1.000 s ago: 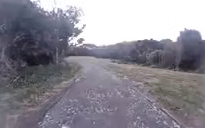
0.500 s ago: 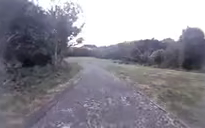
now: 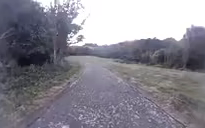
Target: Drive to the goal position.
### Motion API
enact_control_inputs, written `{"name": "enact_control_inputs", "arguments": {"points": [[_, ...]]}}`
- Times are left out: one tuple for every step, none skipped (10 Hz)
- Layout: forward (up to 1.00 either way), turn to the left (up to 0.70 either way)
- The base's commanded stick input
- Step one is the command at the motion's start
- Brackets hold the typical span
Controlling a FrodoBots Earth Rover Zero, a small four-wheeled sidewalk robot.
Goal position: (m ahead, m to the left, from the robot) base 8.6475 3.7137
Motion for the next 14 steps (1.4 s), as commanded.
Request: {"name": "enact_control_inputs", "arguments": {"points": [[0.7, 0.0], [0.7, 0.0], [0.7, 0.0], [0.7, 0.0], [0.7, 0.0], [0.7, 0.0], [0.7, 0.0], [0.7, 0.0], [0.7, 0.0], [0.7, 0.0], [0.7, 0.0], [0.7, 0.0], [0.7, 0.0], [0.7, 0.0]]}}
